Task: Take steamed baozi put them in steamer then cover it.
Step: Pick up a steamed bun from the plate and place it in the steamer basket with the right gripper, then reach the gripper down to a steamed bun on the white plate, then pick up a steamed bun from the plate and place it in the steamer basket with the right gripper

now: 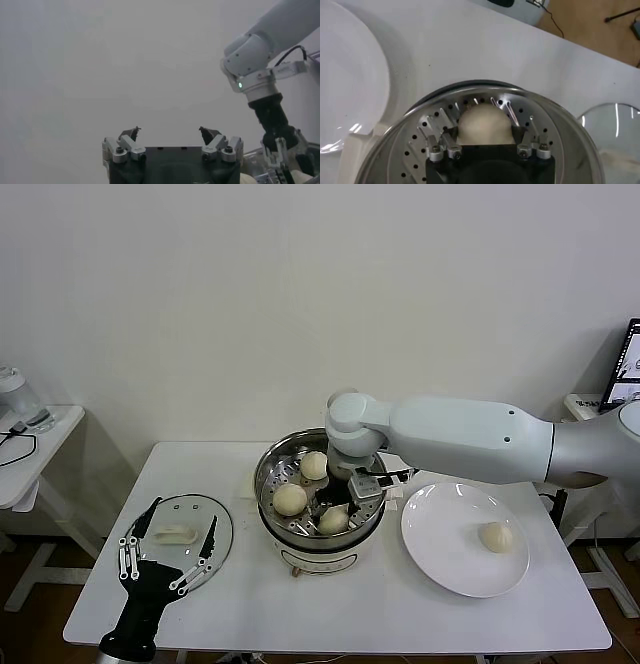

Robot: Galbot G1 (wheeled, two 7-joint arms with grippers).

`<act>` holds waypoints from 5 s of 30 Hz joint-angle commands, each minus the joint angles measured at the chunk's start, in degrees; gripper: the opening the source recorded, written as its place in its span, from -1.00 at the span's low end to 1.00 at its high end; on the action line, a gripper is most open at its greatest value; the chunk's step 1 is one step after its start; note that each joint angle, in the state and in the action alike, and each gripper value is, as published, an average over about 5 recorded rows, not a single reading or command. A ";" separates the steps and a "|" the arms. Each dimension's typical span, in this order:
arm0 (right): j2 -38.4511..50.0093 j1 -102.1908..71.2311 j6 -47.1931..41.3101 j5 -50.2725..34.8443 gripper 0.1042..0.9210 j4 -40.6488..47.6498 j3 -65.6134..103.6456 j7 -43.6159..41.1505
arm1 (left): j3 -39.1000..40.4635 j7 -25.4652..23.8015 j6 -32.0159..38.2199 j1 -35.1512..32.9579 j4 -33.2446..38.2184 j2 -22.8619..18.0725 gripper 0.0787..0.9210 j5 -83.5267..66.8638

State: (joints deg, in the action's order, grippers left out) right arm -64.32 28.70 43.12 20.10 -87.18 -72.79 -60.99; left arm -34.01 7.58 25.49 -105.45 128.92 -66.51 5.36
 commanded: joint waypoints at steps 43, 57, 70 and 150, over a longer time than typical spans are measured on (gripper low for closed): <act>36.54 -13.47 -47.18 -31.47 0.76 22.78 7.98 -3.79 | 1.13 0.06 -1.03 0.94 0.42 -0.10 0.77 0.26; 32.04 -22.25 -46.40 -26.69 0.76 25.79 13.40 -3.16 | 0.14 -0.01 -1.15 -0.25 1.06 -0.29 0.77 0.39; 29.50 -22.75 -46.51 -25.25 0.76 28.22 13.35 -2.81 | 0.31 -0.01 -1.21 -0.56 1.45 0.11 0.77 0.51; -6.90 6.79 -53.70 -42.48 0.36 21.37 -12.71 -4.97 | -0.83 0.41 -1.05 0.89 1.60 0.75 0.77 -0.76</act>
State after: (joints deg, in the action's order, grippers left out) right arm -69.81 37.34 -10.55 -24.15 -66.84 -85.22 -66.60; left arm -34.86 7.97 24.38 -104.53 130.62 -65.74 4.51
